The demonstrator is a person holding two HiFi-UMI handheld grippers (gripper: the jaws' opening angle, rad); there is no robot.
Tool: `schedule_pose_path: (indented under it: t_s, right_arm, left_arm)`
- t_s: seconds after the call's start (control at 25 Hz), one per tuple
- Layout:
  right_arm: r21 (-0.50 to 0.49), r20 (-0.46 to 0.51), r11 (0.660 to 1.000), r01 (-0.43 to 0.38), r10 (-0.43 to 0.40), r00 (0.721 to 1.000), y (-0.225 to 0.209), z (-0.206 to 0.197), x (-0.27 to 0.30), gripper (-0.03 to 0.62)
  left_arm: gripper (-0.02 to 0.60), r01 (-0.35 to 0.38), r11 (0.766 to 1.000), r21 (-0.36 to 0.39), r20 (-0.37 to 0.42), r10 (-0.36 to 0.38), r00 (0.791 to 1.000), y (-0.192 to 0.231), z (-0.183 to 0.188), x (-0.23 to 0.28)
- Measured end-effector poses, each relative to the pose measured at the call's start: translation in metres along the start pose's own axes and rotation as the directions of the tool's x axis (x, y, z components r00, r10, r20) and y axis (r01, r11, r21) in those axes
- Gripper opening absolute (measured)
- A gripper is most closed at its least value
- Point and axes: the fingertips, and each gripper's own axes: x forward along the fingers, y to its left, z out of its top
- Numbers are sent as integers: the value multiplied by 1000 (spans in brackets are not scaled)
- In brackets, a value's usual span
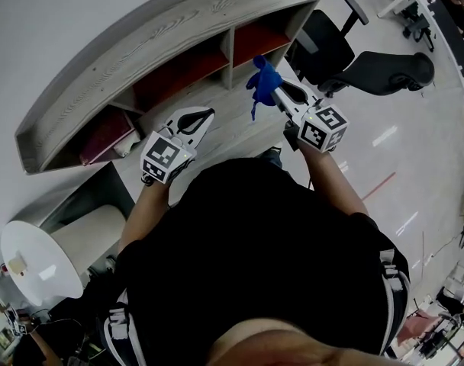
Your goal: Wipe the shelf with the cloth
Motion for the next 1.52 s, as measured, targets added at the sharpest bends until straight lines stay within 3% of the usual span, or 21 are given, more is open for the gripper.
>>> schedule_pose_path:
  t_s: [0.68,1.52]
  right_arm:
    - [10,-61,993,-120,120,991,-73,14,-6,55]
    - [-3,-125,971,-240,238,963,-85,22,44,55]
  left_arm:
    - [17,-92,995,-25,-12,92,996,0,34,81]
    - [17,-230,969,-85,-25,229,973,21,28,76]
